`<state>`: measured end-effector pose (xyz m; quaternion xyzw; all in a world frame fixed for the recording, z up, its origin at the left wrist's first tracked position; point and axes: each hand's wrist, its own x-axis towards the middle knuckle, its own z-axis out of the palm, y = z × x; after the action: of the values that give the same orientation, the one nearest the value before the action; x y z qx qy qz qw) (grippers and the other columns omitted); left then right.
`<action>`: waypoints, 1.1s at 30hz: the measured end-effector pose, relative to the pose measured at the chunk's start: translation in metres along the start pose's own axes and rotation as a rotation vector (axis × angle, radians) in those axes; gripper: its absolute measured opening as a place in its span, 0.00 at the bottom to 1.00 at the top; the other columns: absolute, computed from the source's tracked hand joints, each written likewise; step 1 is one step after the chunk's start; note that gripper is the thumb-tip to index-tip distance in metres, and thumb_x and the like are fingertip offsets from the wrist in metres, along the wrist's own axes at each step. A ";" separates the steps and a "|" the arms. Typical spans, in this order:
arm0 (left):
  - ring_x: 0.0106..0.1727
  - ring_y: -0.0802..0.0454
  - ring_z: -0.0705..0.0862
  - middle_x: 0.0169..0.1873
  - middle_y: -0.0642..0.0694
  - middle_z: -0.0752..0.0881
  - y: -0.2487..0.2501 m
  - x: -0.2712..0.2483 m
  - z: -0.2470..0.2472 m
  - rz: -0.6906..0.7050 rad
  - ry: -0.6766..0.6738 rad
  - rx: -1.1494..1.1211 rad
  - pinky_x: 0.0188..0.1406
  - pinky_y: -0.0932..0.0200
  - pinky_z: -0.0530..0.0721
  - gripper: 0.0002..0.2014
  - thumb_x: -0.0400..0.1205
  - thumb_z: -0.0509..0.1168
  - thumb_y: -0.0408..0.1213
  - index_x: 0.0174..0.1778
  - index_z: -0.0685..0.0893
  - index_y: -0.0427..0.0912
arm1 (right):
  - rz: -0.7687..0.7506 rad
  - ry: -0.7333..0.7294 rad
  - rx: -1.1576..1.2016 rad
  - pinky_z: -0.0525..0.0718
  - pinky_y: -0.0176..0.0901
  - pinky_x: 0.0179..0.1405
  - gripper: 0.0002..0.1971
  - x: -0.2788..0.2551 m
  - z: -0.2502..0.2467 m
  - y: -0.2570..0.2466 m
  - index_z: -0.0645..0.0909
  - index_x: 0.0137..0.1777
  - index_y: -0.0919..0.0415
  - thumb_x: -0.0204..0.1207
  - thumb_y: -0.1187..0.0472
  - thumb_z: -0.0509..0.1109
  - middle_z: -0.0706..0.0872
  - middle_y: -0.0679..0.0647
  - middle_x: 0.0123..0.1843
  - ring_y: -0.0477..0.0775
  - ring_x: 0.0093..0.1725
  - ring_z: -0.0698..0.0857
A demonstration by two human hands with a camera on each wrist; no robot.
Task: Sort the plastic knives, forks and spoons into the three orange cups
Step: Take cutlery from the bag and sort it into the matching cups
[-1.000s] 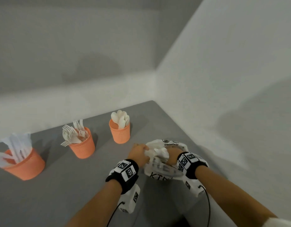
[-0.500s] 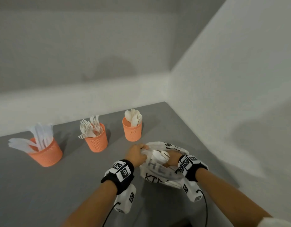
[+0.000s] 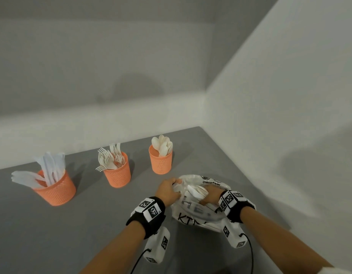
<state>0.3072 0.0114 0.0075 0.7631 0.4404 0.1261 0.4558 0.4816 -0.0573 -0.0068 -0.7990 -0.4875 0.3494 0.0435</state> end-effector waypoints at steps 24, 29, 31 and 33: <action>0.66 0.38 0.76 0.68 0.36 0.69 0.034 0.001 0.014 0.005 0.066 0.215 0.69 0.55 0.72 0.25 0.78 0.61 0.26 0.73 0.71 0.39 | -0.042 0.037 0.179 0.83 0.49 0.59 0.40 -0.008 -0.021 0.023 0.66 0.78 0.49 0.65 0.66 0.76 0.79 0.56 0.64 0.57 0.62 0.79; 0.67 0.40 0.75 0.67 0.36 0.68 0.038 -0.002 0.021 0.022 0.100 0.162 0.69 0.59 0.69 0.25 0.78 0.59 0.24 0.74 0.70 0.36 | -0.031 0.105 0.203 0.81 0.44 0.55 0.32 -0.011 -0.022 0.023 0.71 0.72 0.59 0.66 0.63 0.75 0.81 0.57 0.60 0.56 0.58 0.80; 0.67 0.40 0.75 0.67 0.36 0.68 0.040 -0.002 0.023 0.030 0.101 0.146 0.68 0.59 0.69 0.25 0.79 0.58 0.24 0.74 0.69 0.36 | -0.035 0.132 0.215 0.76 0.40 0.54 0.30 -0.013 -0.023 0.025 0.71 0.71 0.60 0.68 0.62 0.75 0.81 0.58 0.64 0.56 0.60 0.79; 0.67 0.40 0.76 0.68 0.36 0.69 0.040 -0.001 0.024 0.034 0.075 0.166 0.68 0.59 0.70 0.26 0.79 0.58 0.24 0.74 0.69 0.37 | -0.055 0.153 0.251 0.76 0.39 0.53 0.29 -0.015 -0.024 0.027 0.73 0.70 0.61 0.68 0.63 0.75 0.82 0.58 0.63 0.56 0.59 0.79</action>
<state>0.3436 -0.0113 0.0266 0.8004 0.4530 0.1257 0.3719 0.5119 -0.0773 0.0076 -0.7979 -0.4567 0.3446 0.1897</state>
